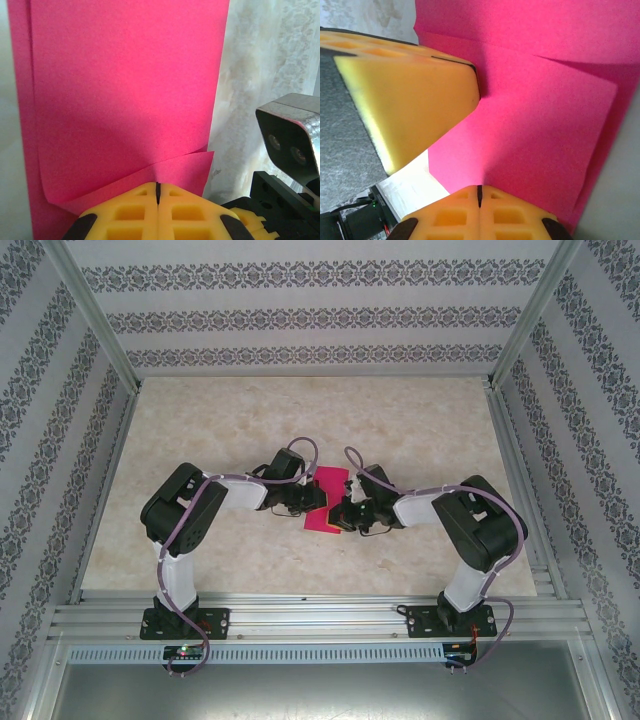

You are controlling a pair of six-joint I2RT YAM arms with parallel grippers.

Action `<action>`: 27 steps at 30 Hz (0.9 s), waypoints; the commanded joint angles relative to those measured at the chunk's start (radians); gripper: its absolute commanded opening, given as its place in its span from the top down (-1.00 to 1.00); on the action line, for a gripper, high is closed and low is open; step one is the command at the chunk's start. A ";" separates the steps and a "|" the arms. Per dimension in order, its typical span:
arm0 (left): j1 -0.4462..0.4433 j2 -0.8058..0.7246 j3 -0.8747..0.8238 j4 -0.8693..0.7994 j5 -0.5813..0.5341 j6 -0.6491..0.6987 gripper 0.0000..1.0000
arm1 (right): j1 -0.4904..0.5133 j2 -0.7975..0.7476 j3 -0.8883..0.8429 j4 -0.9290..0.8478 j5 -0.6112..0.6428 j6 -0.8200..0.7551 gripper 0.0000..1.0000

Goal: Fold a paper plane with a square sheet of paper (pick it up from the middle)
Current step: Fold the triangle a second time at the center of the table.

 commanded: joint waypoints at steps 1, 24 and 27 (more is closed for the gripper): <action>0.026 0.049 -0.036 -0.054 -0.074 0.003 0.92 | -0.012 0.001 -0.071 -0.113 0.029 0.002 1.00; 0.035 0.052 -0.038 -0.037 -0.035 0.004 0.93 | -0.033 -0.274 -0.026 -0.340 0.126 -0.050 0.96; 0.035 0.055 -0.032 -0.040 -0.034 0.003 0.93 | -0.010 -0.235 0.037 -0.319 0.108 -0.037 0.96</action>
